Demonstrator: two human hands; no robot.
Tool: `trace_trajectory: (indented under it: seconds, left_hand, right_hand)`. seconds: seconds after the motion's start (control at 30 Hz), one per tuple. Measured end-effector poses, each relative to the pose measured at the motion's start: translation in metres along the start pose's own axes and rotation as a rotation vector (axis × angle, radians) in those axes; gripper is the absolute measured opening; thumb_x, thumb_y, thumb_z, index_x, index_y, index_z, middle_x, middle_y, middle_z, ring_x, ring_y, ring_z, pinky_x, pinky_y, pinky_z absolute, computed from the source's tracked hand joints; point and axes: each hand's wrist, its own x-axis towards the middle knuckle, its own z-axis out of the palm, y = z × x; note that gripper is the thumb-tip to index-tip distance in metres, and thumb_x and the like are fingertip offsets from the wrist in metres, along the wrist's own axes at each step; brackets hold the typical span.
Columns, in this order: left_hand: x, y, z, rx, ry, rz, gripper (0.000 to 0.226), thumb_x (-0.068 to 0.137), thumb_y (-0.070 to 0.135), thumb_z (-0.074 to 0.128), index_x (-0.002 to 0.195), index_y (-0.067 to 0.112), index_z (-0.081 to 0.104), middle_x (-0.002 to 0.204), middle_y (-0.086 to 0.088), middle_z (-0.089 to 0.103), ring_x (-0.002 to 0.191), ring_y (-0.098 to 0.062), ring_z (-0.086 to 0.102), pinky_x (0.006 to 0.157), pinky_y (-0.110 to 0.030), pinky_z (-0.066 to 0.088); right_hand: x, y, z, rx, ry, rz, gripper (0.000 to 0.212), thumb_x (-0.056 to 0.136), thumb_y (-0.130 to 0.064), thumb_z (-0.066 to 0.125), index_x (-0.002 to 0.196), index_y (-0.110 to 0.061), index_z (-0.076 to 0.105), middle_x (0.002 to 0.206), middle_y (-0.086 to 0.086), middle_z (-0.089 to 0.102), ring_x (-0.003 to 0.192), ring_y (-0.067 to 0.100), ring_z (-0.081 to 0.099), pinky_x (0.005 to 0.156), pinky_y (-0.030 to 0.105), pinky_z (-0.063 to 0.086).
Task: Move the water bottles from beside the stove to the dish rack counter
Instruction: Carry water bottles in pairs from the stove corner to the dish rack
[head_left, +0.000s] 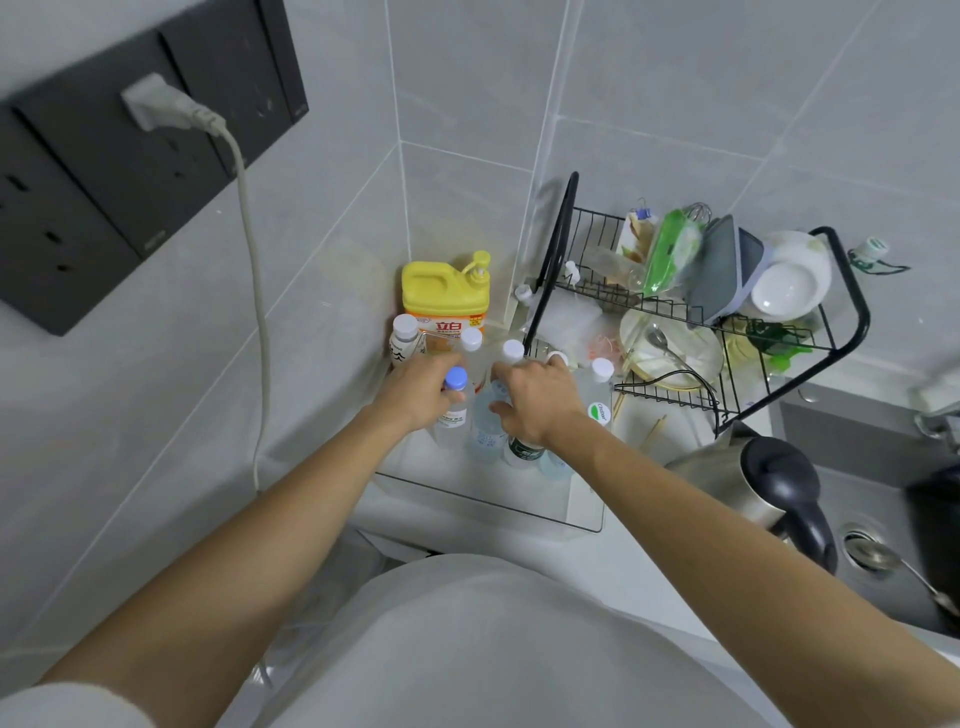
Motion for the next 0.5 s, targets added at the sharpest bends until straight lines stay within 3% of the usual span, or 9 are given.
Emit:
trace_trajectory:
  seconds: [0.13, 0.5]
  left_hand:
    - [0.0037, 0.0015, -0.0034, 0.02, -0.021, 0.025, 0.017, 0.09, 0.021, 0.075, 0.102, 0.018, 0.064, 0.089, 0.002, 0.063, 0.092, -0.033, 0.063, 0.078, -0.042, 0.055]
    - [0.0049, 0.0014, -0.0018, 0.013, -0.028, 0.019, 0.018, 0.092, 0.023, 0.076, 0.101, 0.014, 0.064, 0.094, -0.003, 0.068, 0.092, -0.033, 0.062, 0.079, -0.043, 0.052]
  right_hand:
    - [0.0004, 0.0003, 0.0007, 0.023, -0.004, 0.005, 0.028, 0.093, -0.036, 0.067, 0.116, -0.021, 0.06, 0.11, 0.008, 0.072, 0.105, 0.034, 0.067, 0.095, 0.042, 0.039]
    - [-0.0013, 0.0002, -0.0011, -0.016, -0.012, -0.012, 0.032, 0.094, -0.032, 0.068, 0.122, -0.022, 0.059, 0.113, 0.008, 0.07, 0.109, 0.033, 0.064, 0.095, 0.042, 0.041]
